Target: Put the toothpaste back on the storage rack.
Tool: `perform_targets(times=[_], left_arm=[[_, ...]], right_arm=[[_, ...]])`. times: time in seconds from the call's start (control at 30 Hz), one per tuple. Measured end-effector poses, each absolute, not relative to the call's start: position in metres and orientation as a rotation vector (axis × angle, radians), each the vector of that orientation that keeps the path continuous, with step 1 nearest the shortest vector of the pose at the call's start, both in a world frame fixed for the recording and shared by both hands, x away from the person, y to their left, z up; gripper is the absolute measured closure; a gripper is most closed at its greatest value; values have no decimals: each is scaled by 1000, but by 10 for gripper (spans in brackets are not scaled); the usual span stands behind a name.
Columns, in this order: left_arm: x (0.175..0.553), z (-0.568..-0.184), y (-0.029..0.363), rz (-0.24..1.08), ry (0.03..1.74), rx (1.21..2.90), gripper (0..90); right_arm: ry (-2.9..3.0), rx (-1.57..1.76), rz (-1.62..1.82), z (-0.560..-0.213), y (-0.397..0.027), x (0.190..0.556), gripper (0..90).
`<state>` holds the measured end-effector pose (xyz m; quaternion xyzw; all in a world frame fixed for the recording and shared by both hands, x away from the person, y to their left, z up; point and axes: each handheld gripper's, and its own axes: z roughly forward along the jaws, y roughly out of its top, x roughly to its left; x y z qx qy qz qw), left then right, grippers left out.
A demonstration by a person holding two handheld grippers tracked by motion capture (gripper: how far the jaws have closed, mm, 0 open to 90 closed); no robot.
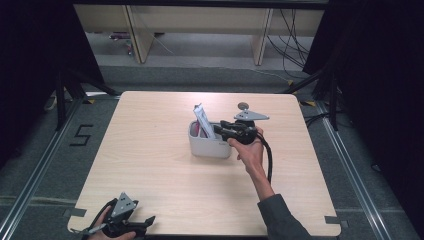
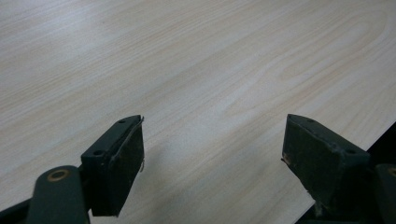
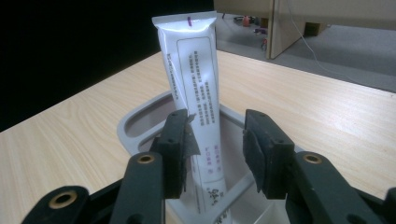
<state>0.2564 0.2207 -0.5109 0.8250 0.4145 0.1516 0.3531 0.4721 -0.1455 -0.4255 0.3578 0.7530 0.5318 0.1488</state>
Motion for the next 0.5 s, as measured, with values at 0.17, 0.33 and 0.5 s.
perform_targets(times=[0.17, 0.33, 0.5], left_arm=[[257, -511, 221, 393, 1073, 2131, 201], [257, -510, 221, 396, 1078, 2130, 201], [257, -510, 221, 397, 1074, 2132, 201]], right_arm=[[2163, 1014, 1553, -418, -153, 463, 578], [2160, 996, 1532, -414, -161, 456, 558], [2184, 1018, 1528, -416, -165, 451, 532]])
